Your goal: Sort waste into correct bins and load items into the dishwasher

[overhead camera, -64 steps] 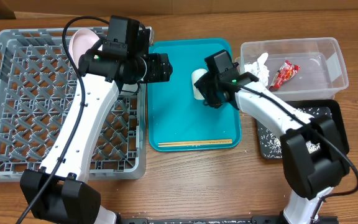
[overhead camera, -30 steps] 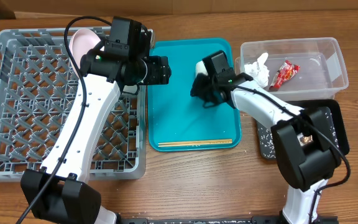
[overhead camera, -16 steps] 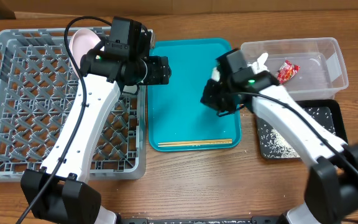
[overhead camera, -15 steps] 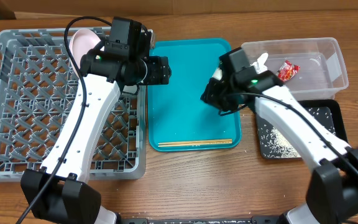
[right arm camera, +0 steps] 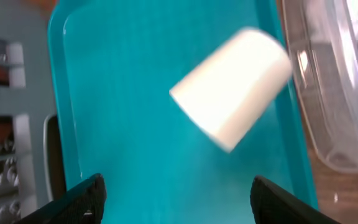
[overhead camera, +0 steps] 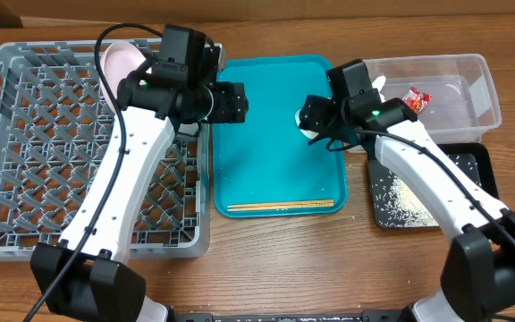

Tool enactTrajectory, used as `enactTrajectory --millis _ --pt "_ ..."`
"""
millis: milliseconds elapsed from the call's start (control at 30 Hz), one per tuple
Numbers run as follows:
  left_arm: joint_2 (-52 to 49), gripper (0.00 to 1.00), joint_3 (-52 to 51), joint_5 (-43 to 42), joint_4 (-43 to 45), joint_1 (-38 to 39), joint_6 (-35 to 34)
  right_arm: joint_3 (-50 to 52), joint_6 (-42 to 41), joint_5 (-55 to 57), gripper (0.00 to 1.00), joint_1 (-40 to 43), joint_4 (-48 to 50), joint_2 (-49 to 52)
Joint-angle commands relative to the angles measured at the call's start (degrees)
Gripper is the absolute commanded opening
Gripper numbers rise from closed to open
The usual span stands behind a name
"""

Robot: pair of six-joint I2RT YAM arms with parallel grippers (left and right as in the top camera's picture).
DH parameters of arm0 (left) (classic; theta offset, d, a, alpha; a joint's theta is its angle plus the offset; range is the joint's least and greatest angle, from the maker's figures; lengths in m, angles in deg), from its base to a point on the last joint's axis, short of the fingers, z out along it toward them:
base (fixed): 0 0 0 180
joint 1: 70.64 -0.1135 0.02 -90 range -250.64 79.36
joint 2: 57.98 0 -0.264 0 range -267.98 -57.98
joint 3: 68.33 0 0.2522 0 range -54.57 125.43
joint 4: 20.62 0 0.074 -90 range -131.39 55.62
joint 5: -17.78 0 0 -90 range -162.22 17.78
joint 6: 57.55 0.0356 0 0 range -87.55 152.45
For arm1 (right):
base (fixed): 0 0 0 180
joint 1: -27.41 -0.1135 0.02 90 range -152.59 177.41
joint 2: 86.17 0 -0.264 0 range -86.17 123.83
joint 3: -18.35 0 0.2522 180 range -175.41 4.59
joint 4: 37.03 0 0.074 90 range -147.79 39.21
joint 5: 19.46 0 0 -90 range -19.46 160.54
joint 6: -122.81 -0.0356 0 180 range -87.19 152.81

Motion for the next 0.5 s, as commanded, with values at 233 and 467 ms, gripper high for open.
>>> enactTrajectory --millis 233,467 --pt "0.2 0.8 1.2 0.4 0.3 0.9 1.0 -0.7 -0.6 3.1 0.68 -0.2 8.1 5.8" --pt "0.2 0.81 1.2 0.4 0.7 0.9 1.0 -0.7 2.2 7.9 0.72 -0.2 14.2 7.2"
